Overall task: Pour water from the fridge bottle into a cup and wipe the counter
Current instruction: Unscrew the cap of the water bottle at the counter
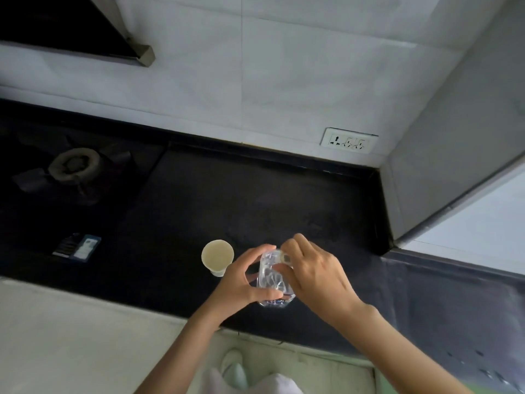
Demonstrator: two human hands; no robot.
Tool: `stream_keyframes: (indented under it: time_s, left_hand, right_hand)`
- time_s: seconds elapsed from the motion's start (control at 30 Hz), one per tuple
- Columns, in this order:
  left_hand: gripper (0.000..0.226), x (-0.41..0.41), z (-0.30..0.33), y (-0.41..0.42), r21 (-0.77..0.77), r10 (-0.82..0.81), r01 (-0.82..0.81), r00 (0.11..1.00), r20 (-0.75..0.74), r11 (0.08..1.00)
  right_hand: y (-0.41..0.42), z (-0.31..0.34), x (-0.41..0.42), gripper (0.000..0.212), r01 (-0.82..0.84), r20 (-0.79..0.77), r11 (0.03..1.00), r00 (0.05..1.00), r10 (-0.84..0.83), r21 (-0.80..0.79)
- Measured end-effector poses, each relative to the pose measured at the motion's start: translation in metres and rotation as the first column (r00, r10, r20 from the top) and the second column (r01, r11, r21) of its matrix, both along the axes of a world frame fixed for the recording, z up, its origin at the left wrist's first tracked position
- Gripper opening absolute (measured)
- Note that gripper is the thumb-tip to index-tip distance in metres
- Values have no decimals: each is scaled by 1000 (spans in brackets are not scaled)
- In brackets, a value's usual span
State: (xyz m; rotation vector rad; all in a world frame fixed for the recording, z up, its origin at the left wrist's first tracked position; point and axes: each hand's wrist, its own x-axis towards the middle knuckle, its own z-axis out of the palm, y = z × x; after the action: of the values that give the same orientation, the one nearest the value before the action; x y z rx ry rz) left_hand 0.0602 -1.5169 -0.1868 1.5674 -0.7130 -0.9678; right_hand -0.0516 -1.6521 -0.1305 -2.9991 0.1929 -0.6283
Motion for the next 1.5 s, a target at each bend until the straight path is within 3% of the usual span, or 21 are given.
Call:
stream_keyframes:
  time_s: [0.17,0.27,0.33,0.43,0.5,0.6,0.7,0.77,0.87,0.93,1.03,1.17,1.23,1.3,1.37,1.43,1.5]
  left_hand:
    - [75,2,0,-1,4,-20,20,999,25,1000]
    - [75,0,-2,0,-17,-8,9,1000,16,1000]
    - [75,-1,-2,0,-26,-5,6,1000,16,1000]
    - [75,-3,-1,1,-33,-8,8,1000,4,999]
    - [75,-3,-1,1,-35,-10,10,1000,6,999]
    - [75,-5,-2,1,-41,1,0,1000,29,999]
    - [74,-8,-2,1,-50,21,-19,999,43,999]
    - [73,-10,-4,1,-55,41,-38,998,44,998]
    - [73,-10,-6,1,-59,45,-42,997,60,997]
    - [73,-10,-5,1,-56,40,-36,997,69,998]
    - [73,-8,-5,0,-53,32,-29,998,63,998]
    - [74,-8,-6,0,-48,28,-25,998,62,999]
    - [74,-8,-6,1,-50,30,-27,998,52,998]
    - [74,-7,-6,1,-45,24,-22,998,51,999]
    - [74,-6,-7,1,-38,13,-10,998,65,999]
    - [74,-6,-7,2,-34,13,-11,998,69,999]
    - [74,-7,-7,2,-33,19,-17,998,59,999]
  right_hand:
    - [-26,13,-3,22,-183,-166,954,960,226,239]
    - [-25,21,-4,42,-11,-257,928,960,114,372]
    - [-14,23,-2,57,170,-273,936,958,-85,307]
    - [-2,18,2,40,243,-167,938,964,-206,248]
    - [-2,13,2,30,181,-93,955,982,-163,233]
    - [-8,16,-1,20,37,-108,974,994,-12,225]
    - [-19,20,-3,26,-92,-199,967,970,142,239]
    - [-22,25,-4,29,-88,-230,951,960,160,296]
    - [-11,28,1,55,213,-302,962,941,-154,173]
    - [-1,24,6,56,314,-267,946,921,-283,78]
    - [2,13,6,41,216,-118,967,973,-201,138]
    - [-11,17,-2,22,-6,-166,970,985,47,243]
    - [-19,25,-4,26,-95,-211,943,963,169,319]
    - [-20,29,-2,39,-32,-269,924,952,143,380]
    - [-14,29,2,57,144,-315,931,948,-33,335]
    - [-7,30,7,49,206,-312,946,942,-122,251]
    - [-7,27,6,29,124,-284,941,958,-31,316]
